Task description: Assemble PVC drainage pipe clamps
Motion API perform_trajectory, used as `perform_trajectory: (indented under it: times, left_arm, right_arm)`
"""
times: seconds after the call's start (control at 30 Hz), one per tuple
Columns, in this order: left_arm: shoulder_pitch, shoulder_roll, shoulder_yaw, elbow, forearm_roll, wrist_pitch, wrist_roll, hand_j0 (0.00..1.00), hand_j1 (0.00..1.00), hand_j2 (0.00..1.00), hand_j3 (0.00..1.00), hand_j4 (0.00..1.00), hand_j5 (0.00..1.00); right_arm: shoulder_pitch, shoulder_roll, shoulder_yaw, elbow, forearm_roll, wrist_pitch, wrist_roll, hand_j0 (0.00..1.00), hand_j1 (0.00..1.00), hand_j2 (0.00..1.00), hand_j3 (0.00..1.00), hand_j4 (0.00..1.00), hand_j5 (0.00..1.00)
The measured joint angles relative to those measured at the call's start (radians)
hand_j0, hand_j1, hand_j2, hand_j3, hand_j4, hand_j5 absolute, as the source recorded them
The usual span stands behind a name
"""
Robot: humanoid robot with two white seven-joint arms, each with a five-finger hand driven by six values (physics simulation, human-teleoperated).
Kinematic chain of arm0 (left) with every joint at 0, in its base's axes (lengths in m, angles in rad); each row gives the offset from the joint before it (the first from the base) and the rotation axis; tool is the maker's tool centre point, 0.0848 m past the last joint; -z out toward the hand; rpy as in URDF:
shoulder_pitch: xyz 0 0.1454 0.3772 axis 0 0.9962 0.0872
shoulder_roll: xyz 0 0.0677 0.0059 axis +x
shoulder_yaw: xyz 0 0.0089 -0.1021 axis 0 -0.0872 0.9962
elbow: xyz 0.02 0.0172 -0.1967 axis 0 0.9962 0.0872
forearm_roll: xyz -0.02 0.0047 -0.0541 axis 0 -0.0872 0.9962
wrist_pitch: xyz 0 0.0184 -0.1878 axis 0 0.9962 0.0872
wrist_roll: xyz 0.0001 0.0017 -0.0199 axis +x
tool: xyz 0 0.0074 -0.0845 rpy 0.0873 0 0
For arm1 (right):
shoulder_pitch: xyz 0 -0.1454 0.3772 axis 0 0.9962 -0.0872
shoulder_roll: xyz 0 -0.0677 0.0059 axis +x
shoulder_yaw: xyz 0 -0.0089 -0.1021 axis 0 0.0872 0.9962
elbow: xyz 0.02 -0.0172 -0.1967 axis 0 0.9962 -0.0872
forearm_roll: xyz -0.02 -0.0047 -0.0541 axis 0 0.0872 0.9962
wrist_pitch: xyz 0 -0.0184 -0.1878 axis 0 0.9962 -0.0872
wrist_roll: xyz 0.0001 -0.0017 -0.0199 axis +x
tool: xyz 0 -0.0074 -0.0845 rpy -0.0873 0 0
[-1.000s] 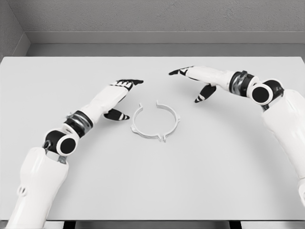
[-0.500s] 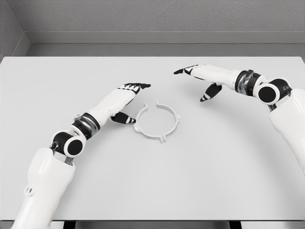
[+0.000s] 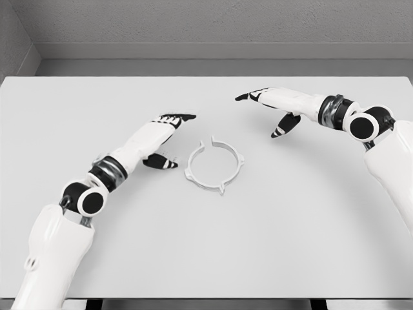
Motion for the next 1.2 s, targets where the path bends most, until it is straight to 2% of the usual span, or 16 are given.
perform_trajectory:
  times: [0.2, 0.3, 0.43, 0.63, 0.9, 1.2]
  left_arm:
    - [0.095, 0.065, 0.04, -0.127, 0.046, -0.073, 0.0, 1.0, 1.0, 1.0, 1.0, 1.0, 1.0]
    - [0.109, 0.075, 0.055, -0.17, 0.051, -0.129, 0.0, 1.0, 1.0, 1.0, 1.0, 1.0, 1.0]
    - [0.12, 0.078, 0.054, -0.19, 0.053, -0.183, 0.0, 1.0, 1.0, 1.0, 1.0, 1.0, 1.0]
    - [0.097, 0.069, 0.014, -0.185, 0.047, -0.194, 0.0, 1.0, 1.0, 1.0, 1.0, 1.0, 1.0]
    - [0.077, 0.042, -0.055, -0.138, 0.042, -0.192, -0.001, 1.0, 1.0, 1.0, 1.0, 1.0, 1.0]
    - [0.054, 0.016, -0.069, -0.098, 0.036, -0.191, -0.001, 1.0, 1.0, 1.0, 1.0, 1.0, 1.0]
  right_arm:
    - [0.0, 0.003, 0.003, 0.001, 0.002, 0.0, 0.0, 1.0, 1.0, 1.0, 1.0, 1.0, 1.0]
    - [-0.002, 0.004, 0.008, 0.001, 0.002, 0.0, 0.0, 1.0, 1.0, 1.0, 1.0, 1.0, 1.0]
    - [-0.003, 0.004, 0.015, 0.002, 0.003, 0.0, 0.0, 1.0, 1.0, 1.0, 1.0, 1.0, 1.0]
    - [-0.006, -0.014, 0.018, -0.002, 0.001, -0.001, 0.0, 1.0, 1.0, 1.0, 1.0, 1.0, 1.0]
    - [-0.011, -0.035, 0.024, -0.005, -0.001, -0.002, 0.0, 1.0, 1.0, 1.0, 1.0, 1.0, 1.0]
    - [-0.011, -0.06, 0.026, -0.01, -0.002, -0.004, 0.0, 1.0, 1.0, 1.0, 1.0, 1.0, 1.0]
